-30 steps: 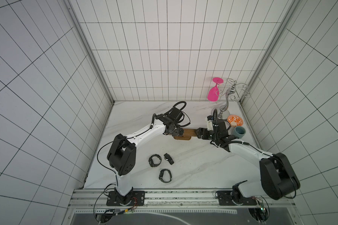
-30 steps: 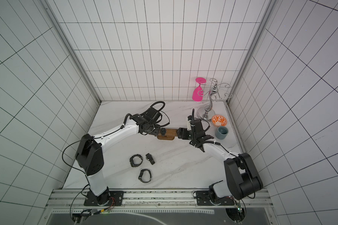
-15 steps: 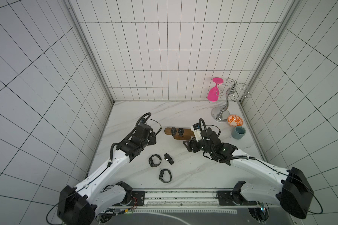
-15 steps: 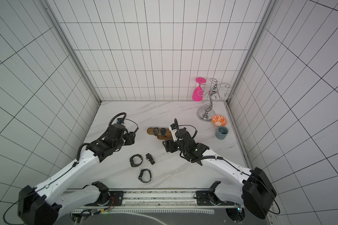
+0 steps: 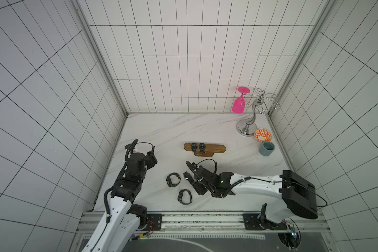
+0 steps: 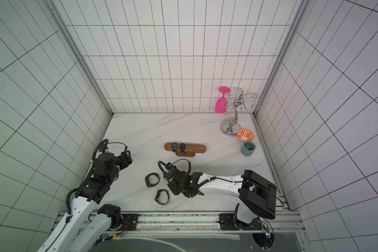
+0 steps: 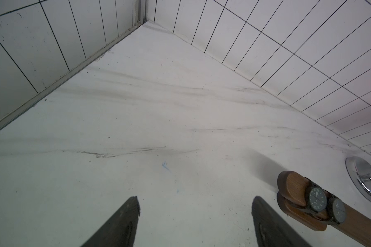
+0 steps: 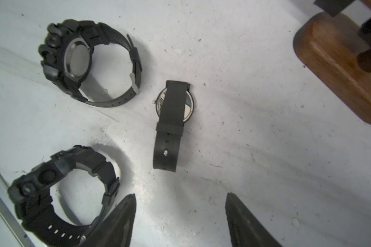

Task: Place watch on stand
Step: Pick up the watch at the center of the board.

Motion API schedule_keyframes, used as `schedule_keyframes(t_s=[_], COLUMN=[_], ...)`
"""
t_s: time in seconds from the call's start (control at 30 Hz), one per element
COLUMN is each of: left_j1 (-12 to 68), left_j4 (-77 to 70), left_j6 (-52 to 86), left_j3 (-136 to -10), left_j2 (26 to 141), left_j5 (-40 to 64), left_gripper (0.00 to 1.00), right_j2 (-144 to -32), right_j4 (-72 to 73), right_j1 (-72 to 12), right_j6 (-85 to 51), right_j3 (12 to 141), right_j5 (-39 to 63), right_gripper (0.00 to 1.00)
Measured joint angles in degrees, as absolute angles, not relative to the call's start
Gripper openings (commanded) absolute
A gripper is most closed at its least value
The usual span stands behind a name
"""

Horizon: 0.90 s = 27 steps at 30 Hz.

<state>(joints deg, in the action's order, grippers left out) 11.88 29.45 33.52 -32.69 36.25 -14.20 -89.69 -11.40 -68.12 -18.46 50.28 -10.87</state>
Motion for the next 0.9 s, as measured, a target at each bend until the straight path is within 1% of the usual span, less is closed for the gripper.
schedule_keyframes(t_s=[0.17, 0.53, 0.77, 0.9], left_j1=[11.66, 11.51, 11.51, 11.51], left_j4=[29.32, 29.3, 29.04, 28.88], left_j6=[33.5, 33.36, 33.08, 32.97], left_j3=[-32.08, -31.66, -31.62, -31.57], left_j2=[35.68, 33.87, 33.76, 33.76], left_j5=[-14.9, -16.23, -16.29, -16.29], left_gripper=[0.82, 0.84, 0.84, 0.84], right_j2=[-93.89, -102.02, -103.85, -104.75], right_j4=[-11.92, -14.39, -15.66, -16.45], right_j1=[-69.54, -70.46, -70.61, -70.61], right_j6=[-17.26, -14.92, -13.85, -13.41], right_j3=[55.22, 61.54, 63.13, 63.77], right_j5=[-13.06, -16.34, -18.63, -19.99], right_gripper=[0.58, 0.44, 0.27, 0.25])
